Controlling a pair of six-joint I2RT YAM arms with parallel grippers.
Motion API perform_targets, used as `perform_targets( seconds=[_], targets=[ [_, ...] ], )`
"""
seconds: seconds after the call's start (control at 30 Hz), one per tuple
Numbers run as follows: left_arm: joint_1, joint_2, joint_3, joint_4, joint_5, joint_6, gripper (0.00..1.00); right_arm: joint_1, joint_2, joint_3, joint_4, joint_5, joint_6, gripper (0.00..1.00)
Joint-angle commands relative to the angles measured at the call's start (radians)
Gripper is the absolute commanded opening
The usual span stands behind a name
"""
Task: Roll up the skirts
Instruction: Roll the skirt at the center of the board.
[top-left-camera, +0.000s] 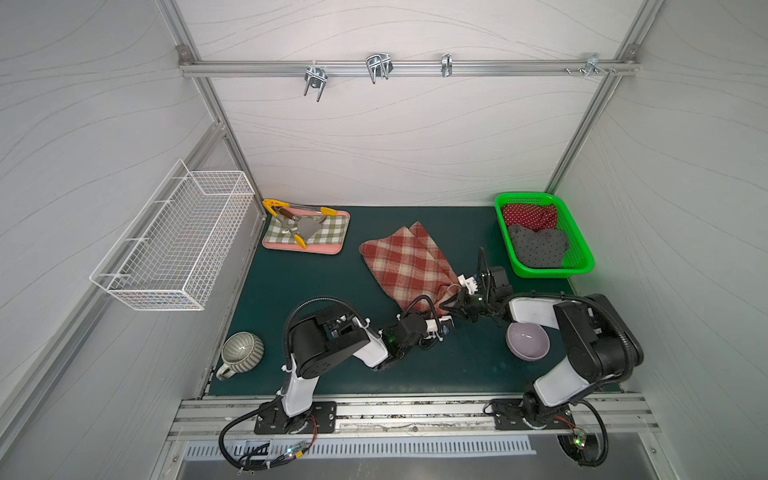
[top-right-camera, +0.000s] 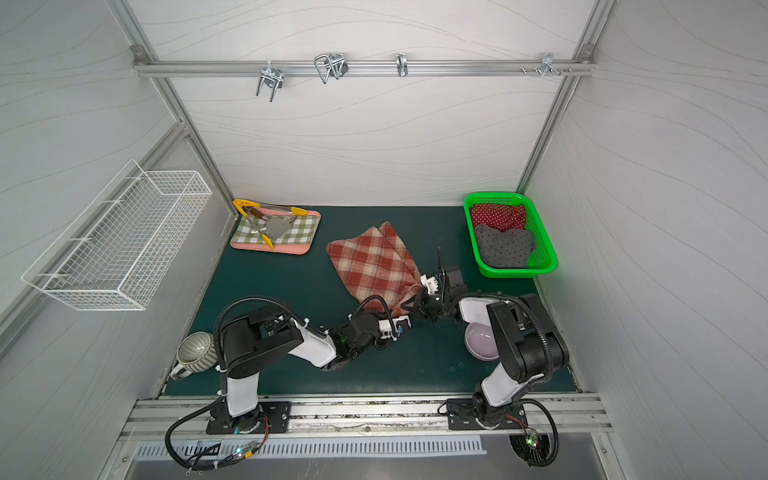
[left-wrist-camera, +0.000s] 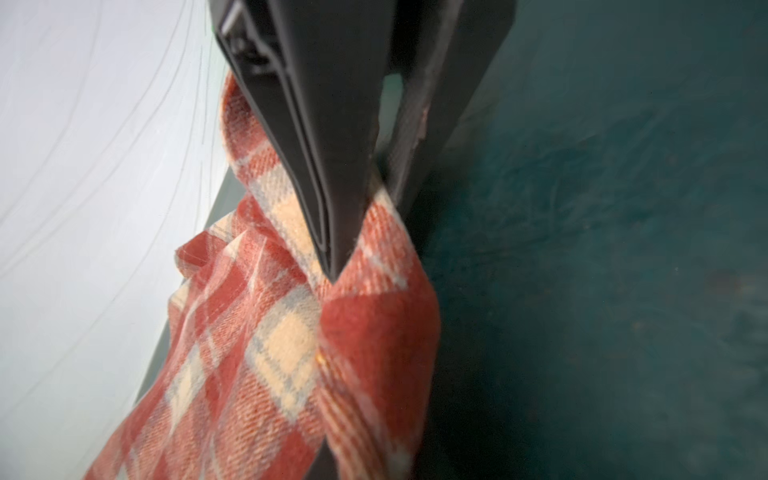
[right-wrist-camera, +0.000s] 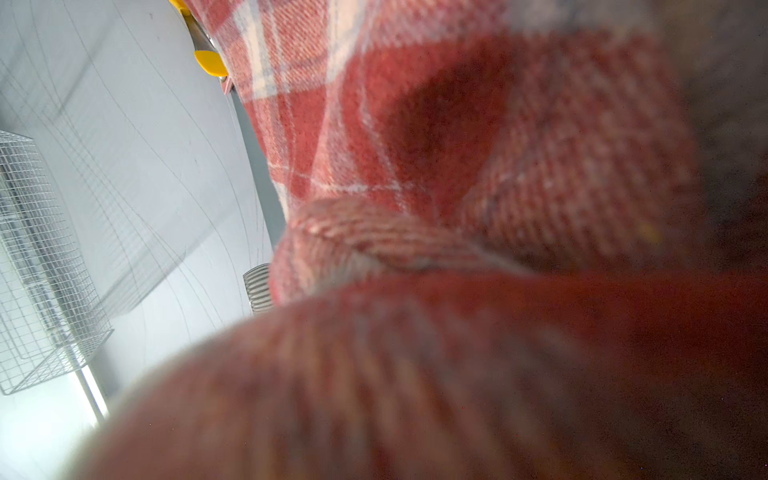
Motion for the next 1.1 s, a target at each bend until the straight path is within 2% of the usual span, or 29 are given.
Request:
perform_targets(
  seconds=[0.0,0.1,0.17,0.23,0.27,0.33,0.43,0.5,0.67,1.07],
  targets=[
    [0.047,-0.114,-0.020,-0.094,0.114,-0.170,0.00,-0.031,-0.072,-0.015,-0.037,-0.050,-0.016,0.06],
    [0.132,-0.194,0.006,-0.248,0.352,-0.373,0.00,-0.041,-0.139,-0.024,-0.063,-0.036,-0.036,0.27],
    [0.193,-0.194,0.041,-0.323,0.518,-0.494,0.00,-0.046,-0.180,-0.030,-0.078,-0.036,-0.047,0.50],
    [0.240,-0.161,0.080,-0.373,0.655,-0.585,0.00,-0.053,-0.218,-0.046,-0.085,-0.037,-0.050,0.68],
    [0.261,-0.132,0.102,-0.398,0.723,-0.630,0.00,-0.061,-0.240,-0.057,-0.086,-0.038,-0.052,0.76],
    [0.294,-0.067,0.130,-0.404,0.837,-0.709,0.00,-0.075,-0.279,-0.078,-0.086,-0.038,-0.053,0.82],
    [0.340,0.041,0.153,-0.348,0.978,-0.834,0.00,-0.083,-0.332,-0.102,-0.103,-0.034,-0.064,0.89],
    [0.376,0.119,0.168,-0.284,1.078,-0.933,0.00,-0.081,-0.344,-0.109,-0.113,-0.033,-0.076,0.90],
    [0.439,0.297,0.234,-0.160,1.264,-1.145,0.00,-0.051,-0.271,-0.093,-0.074,-0.011,-0.076,0.91],
    [0.441,0.345,0.242,-0.194,1.339,-1.157,0.00,-0.025,0.018,0.022,0.066,0.149,0.022,0.90]
  ],
)
